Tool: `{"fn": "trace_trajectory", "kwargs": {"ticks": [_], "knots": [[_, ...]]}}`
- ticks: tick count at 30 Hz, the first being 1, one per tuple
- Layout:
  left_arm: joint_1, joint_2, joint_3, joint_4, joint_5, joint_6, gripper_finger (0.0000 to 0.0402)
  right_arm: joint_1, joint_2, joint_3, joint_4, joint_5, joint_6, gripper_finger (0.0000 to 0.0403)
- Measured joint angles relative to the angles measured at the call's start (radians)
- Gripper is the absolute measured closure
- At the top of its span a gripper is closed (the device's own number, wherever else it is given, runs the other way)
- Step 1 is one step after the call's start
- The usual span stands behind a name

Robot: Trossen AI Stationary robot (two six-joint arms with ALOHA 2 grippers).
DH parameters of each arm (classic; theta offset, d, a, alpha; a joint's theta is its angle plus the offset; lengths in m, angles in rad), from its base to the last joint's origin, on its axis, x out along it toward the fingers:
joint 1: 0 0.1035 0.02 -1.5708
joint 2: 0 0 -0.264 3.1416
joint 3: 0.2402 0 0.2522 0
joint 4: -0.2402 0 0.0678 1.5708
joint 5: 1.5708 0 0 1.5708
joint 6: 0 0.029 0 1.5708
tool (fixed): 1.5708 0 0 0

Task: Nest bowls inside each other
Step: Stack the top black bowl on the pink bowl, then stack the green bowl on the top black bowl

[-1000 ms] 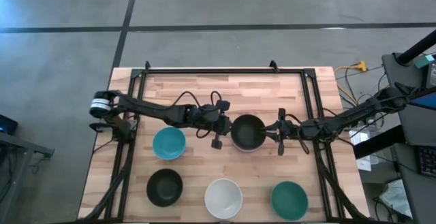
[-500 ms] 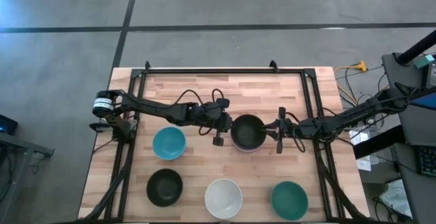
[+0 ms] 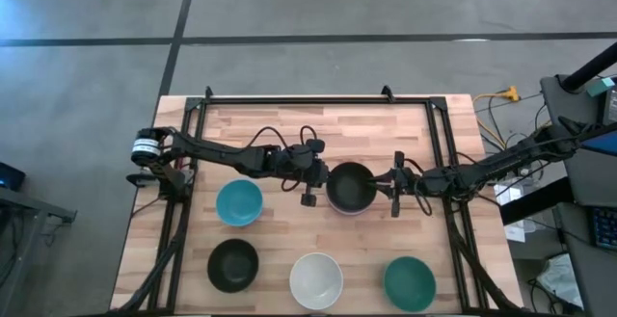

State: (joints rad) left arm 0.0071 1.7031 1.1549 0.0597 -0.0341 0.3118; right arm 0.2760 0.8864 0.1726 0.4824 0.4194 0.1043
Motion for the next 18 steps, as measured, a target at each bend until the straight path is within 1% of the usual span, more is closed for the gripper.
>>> {"fn": "trace_trajectory", "kwargs": {"ticks": [8,13,18], "knots": [[0.0,-0.003,0.0,0.0,0.0,-0.011,0.0402,0.0,0.0,0.0,0.0,0.0,-0.001,0.0351],[-0.003,-0.05,0.005,0.009,-0.005,0.018,0.0402,0.0,0.0,0.004,0.01,0.0,-0.027,0.0351],[-0.048,-0.136,0.001,-0.014,-0.091,0.039,0.0402,0.004,-0.001,0.021,0.025,-0.014,-0.07,0.0351]]}}
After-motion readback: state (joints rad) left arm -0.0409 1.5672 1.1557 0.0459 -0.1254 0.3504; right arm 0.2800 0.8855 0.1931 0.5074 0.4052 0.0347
